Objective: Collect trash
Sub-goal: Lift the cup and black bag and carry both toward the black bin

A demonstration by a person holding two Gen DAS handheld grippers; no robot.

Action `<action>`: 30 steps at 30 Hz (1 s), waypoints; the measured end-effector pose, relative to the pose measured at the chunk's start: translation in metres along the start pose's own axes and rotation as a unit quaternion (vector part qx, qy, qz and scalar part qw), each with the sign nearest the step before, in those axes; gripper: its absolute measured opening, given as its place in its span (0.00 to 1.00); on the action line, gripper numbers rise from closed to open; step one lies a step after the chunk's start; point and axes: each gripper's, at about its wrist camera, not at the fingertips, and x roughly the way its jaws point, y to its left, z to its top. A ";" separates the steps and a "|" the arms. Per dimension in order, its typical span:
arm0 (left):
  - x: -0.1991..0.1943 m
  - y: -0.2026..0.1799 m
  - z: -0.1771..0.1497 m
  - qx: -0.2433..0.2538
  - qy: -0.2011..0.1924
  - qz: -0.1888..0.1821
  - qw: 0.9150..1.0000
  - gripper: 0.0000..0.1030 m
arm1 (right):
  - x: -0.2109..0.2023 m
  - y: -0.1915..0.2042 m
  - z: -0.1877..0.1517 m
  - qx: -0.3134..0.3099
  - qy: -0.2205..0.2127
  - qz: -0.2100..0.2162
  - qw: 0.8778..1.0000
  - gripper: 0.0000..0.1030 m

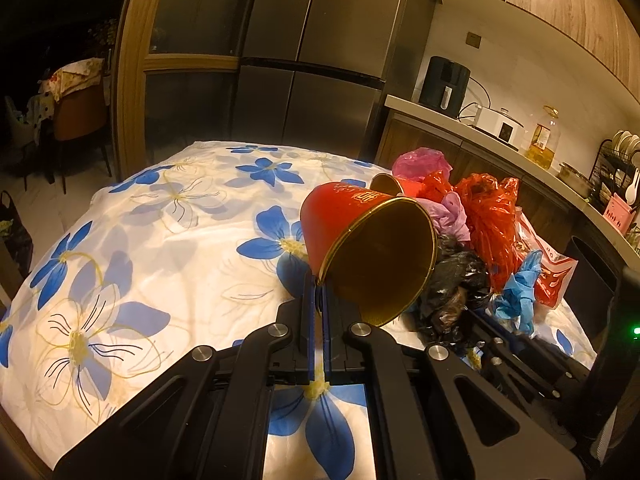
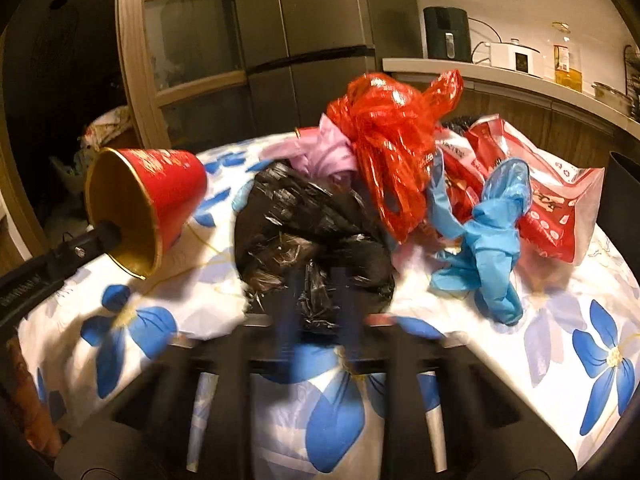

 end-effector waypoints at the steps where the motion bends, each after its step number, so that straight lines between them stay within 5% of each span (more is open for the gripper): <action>1: -0.001 0.000 0.000 -0.001 0.000 0.000 1.000 0.02 | 0.000 0.000 -0.002 0.000 0.002 0.002 1.000 0.03; 18: -0.037 -0.024 0.009 0.011 -0.033 -0.003 0.999 0.02 | -0.089 -0.028 0.006 0.022 -0.079 0.008 0.997 0.01; 30: -0.048 -0.106 0.031 0.070 -0.059 -0.054 0.994 0.02 | -0.153 -0.083 0.025 0.049 -0.138 -0.048 0.988 0.01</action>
